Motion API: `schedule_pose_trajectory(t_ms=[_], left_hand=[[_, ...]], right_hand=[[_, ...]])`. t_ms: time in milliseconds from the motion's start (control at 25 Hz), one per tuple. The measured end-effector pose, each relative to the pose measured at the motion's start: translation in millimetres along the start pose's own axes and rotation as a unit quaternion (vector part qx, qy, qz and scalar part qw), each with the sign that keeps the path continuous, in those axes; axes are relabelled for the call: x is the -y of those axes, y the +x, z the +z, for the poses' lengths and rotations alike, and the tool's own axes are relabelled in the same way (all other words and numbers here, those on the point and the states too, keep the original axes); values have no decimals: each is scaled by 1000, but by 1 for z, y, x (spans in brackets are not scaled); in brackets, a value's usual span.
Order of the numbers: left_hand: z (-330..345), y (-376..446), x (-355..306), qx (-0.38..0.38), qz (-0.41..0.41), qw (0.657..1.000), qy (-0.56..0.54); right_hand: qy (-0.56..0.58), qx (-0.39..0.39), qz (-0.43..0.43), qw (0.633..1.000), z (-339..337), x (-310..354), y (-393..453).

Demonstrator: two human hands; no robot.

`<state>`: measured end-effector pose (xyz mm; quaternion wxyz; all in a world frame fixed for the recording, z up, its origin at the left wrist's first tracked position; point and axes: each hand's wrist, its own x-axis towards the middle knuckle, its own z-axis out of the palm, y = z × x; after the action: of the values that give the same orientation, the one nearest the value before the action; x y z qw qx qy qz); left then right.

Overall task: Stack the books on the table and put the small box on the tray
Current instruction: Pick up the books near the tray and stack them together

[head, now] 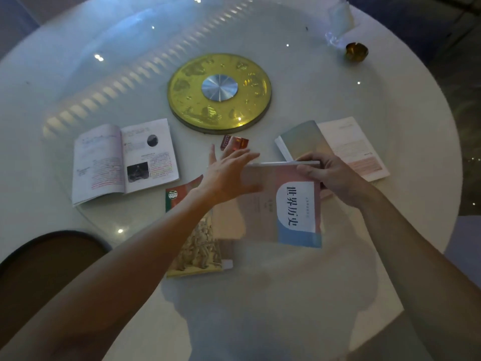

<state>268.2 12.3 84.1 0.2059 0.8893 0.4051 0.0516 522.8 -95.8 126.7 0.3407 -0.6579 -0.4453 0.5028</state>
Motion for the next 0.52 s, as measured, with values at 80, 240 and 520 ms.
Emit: schedule_pose_trajectory(t_ms=[80, 240, 520], left_hand=[[-9, -16, 17, 57, -4, 992, -113], [-21, -58, 45, 74, -30, 943, -323], [-27, -104, 49, 12, -114, 821, -560]], right_hand=[[-20, 46, -5, 999, 10, 16, 7], [-27, 63, -16, 998, 47, 46, 16], [-101, -42, -36, 993, 69, 72, 26]])
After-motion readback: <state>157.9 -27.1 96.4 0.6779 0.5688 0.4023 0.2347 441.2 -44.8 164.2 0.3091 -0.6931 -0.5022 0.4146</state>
